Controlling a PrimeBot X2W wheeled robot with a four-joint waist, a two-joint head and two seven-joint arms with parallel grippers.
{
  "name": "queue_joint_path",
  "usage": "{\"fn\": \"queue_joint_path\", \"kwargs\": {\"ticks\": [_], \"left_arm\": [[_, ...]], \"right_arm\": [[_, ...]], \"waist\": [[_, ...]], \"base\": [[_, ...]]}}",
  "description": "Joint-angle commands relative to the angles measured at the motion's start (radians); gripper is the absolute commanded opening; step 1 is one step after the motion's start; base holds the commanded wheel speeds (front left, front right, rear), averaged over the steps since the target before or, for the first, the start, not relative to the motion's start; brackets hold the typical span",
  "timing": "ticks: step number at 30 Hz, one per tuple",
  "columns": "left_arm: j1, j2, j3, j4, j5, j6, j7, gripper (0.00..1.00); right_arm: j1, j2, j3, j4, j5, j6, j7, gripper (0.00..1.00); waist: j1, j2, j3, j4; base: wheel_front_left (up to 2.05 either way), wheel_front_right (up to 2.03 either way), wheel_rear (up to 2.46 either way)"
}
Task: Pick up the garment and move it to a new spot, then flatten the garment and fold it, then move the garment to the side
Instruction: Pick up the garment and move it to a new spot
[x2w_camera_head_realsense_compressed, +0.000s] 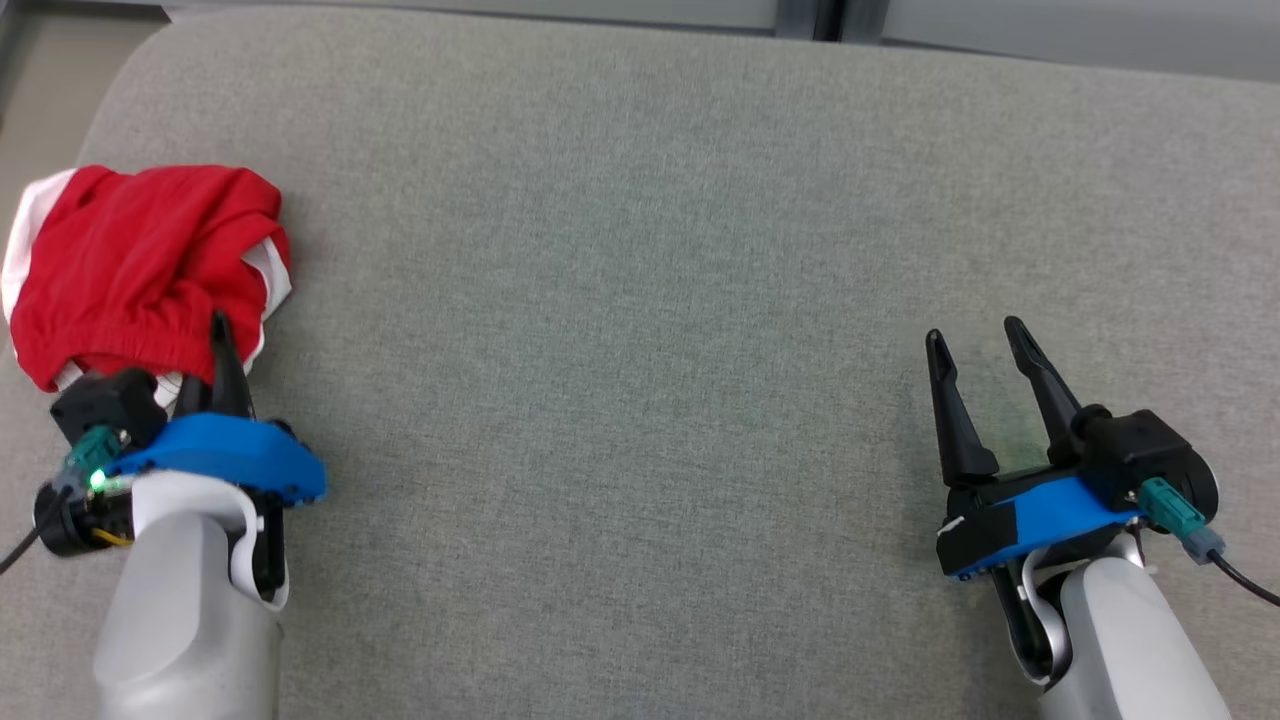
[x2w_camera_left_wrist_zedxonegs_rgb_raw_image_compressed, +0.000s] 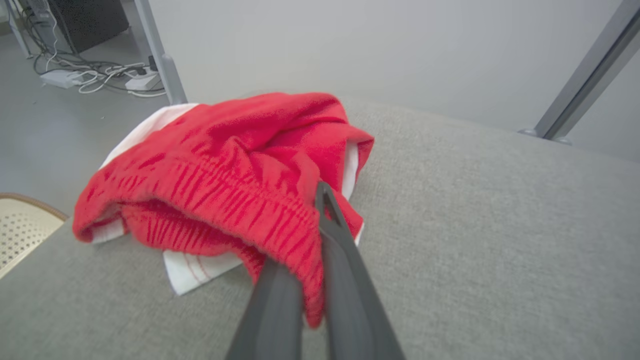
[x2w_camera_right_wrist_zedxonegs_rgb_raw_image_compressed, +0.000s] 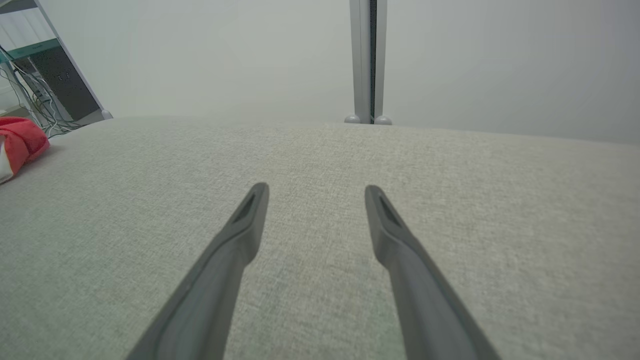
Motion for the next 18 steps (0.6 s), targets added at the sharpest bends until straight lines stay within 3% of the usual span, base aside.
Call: {"fn": "queue_joint_path", "kwargs": {"ticks": [1, 8, 18], "left_arm": [[-0.017, -0.002, -0.012, -0.055, 0.015, -0.008, -0.003, 0.0], [-0.031, -0.004, -0.09, -0.227, 0.042, -0.016, -0.003, 0.0], [-0.006, -0.034, -0.315, -0.36, -0.011, -0.015, 0.002, 0.0]], "right_arm": [[0.014, -0.003, -0.009, 0.001, 0.016, 0.0, -0.005, 1.0], [0.051, -0.003, -0.007, 0.016, 0.069, 0.0, -0.005, 1.0], [0.098, -0.003, 0.018, 0.025, 0.132, 0.0, -0.005, 1.0]], "waist": [[0.0, -0.0003, -0.032, -0.015], [0.0, -0.0003, -0.116, -0.066], [0.0, -0.0003, -0.201, -0.25]], "base": [[0.0, 0.0, 0.0], [0.0, 0.0, 0.0], [0.0, 0.0, 0.0]]}}
